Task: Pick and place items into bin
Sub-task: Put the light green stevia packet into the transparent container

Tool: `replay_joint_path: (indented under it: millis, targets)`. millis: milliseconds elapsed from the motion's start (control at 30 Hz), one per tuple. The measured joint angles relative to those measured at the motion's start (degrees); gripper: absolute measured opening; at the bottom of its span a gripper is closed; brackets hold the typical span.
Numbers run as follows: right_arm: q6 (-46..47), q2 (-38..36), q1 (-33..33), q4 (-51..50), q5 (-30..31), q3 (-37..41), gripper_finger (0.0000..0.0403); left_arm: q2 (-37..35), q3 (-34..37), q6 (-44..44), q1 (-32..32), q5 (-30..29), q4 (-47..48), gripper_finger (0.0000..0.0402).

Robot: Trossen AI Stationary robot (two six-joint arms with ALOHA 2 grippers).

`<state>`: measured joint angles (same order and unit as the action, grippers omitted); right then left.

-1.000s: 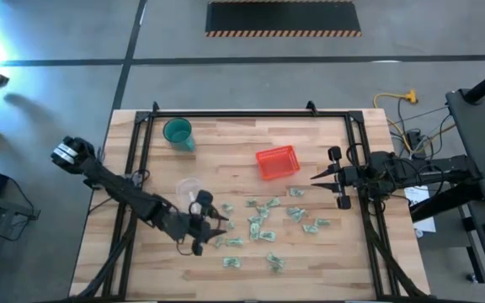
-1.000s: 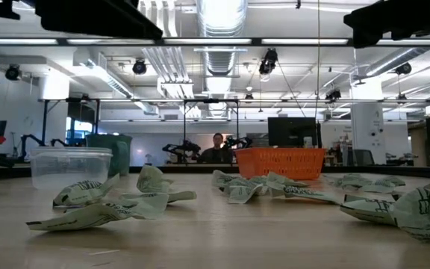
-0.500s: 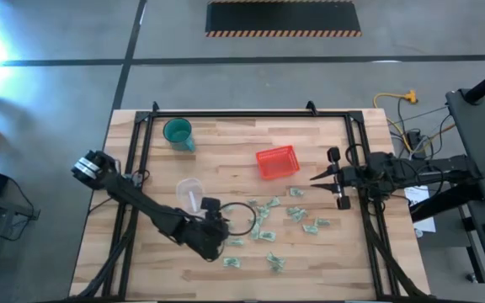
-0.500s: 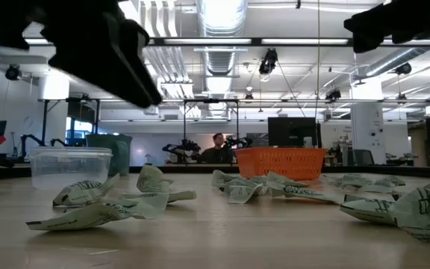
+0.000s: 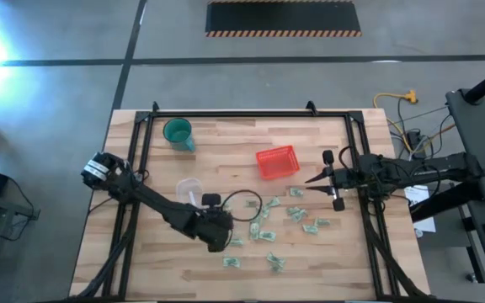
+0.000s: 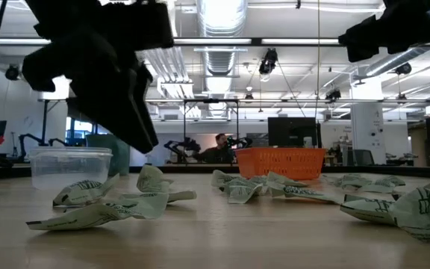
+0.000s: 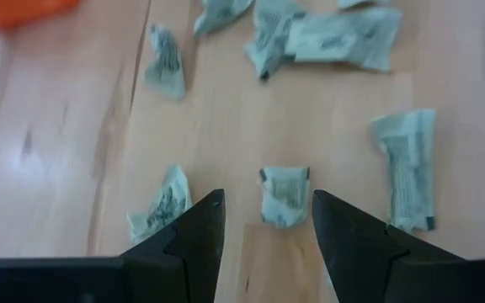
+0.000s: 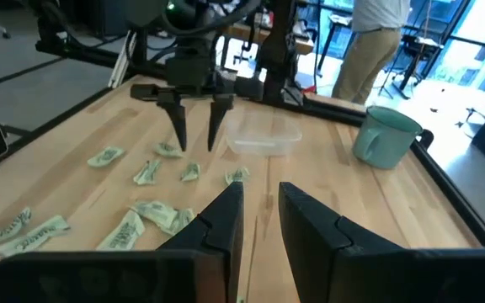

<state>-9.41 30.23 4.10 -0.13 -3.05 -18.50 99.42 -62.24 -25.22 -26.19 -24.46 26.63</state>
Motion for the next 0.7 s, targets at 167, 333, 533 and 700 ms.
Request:
replay_joint_path:
  millis: [167, 333, 533, 700]
  targets:
    - [0.0, 0.4, 0.0, -0.1, 0.0, 0.0, 0.0068, 0.0, 0.7, -1.4, 0.8, 1.4, -0.3, 0.0164]
    - [0.0, 0.4, 0.0, 0.0, 0.0, 0.0, 0.0068, 0.0, 0.8, -1.4, 0.8, 1.9, -0.6, 0.0164]
    - [0.2, 0.6, 0.0, 0.0, 0.0, 0.0, 0.0068, 1.6, 0.8, -1.2, 1.3, 3.1, -1.7, 0.0164]
    - [0.3, 0.6, 0.0, -0.1, 0.0, 0.0, 0.0068, 3.7, 0.4, 0.5, 2.2, 5.3, -2.2, 0.0164]
